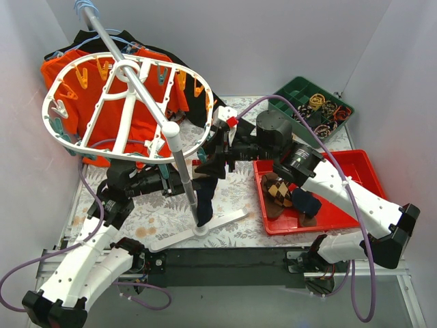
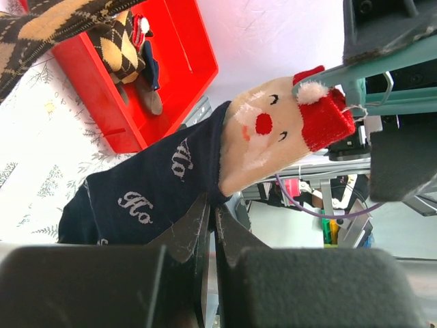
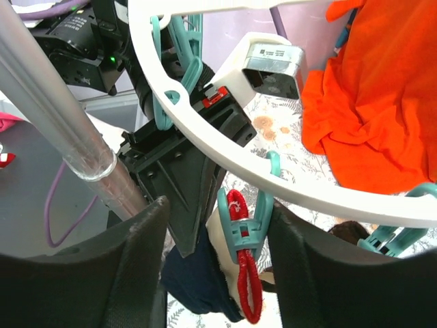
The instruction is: Remove the socks clipped to the hanger
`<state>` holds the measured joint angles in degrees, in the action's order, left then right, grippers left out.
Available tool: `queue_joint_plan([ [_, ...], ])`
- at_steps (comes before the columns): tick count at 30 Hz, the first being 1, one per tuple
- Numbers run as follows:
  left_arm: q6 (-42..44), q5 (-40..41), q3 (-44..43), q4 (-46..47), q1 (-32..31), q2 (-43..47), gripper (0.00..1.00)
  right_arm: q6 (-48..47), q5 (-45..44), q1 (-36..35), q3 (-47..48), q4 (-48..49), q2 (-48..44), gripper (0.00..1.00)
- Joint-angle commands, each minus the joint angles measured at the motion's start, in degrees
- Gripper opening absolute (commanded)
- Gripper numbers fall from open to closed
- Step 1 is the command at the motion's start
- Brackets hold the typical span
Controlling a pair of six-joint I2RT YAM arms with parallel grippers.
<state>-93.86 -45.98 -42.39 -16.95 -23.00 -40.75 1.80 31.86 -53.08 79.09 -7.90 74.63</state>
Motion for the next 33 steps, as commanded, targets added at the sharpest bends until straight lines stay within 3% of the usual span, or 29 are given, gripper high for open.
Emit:
queue_joint_plan([
  [1,0.09,-1.4,-0.33,-0.89,-0.11,1.2,0.0,1.98,1.19,0.35,2.21,4.91,0.25,0.6],
  [7,0.17,-1.57,0.29,-1.24,-0.11,1.73,0.0,2.85,0.4,0.43,0.98,6.05,0.08,0.44],
  [11,0.17,-1.92,0.73,-1.42,-0.11,1.73,0.0,3.03,-0.3,0.52,0.54,5.97,-0.01,0.16],
  [15,0.44,-2.1,0.82,-1.77,-0.11,1.73,0.0,3.21,-0.74,0.52,0.1,5.97,-0.19,0.01],
  [22,0.7,-2.45,0.82,-2.65,-0.2,1.82,0.0,3.73,-1.09,0.61,-1.3,5.88,-0.27,0.01],
  [24,0.79,-2.45,0.56,-2.74,-0.11,1.82,0.0,3.56,-1.18,0.61,-1.74,5.97,-0.54,0.18],
  [25,0.79,-2.45,0.47,-2.74,-0.11,1.73,0.0,3.56,-1.44,0.61,-1.92,5.88,-0.63,0.19],
  [33,3.6,-2.98,0.47,-7.22,-0.11,1.99,0.0,3.47,-1.97,0.96,-1.22,5.44,-1.07,0.14],
])
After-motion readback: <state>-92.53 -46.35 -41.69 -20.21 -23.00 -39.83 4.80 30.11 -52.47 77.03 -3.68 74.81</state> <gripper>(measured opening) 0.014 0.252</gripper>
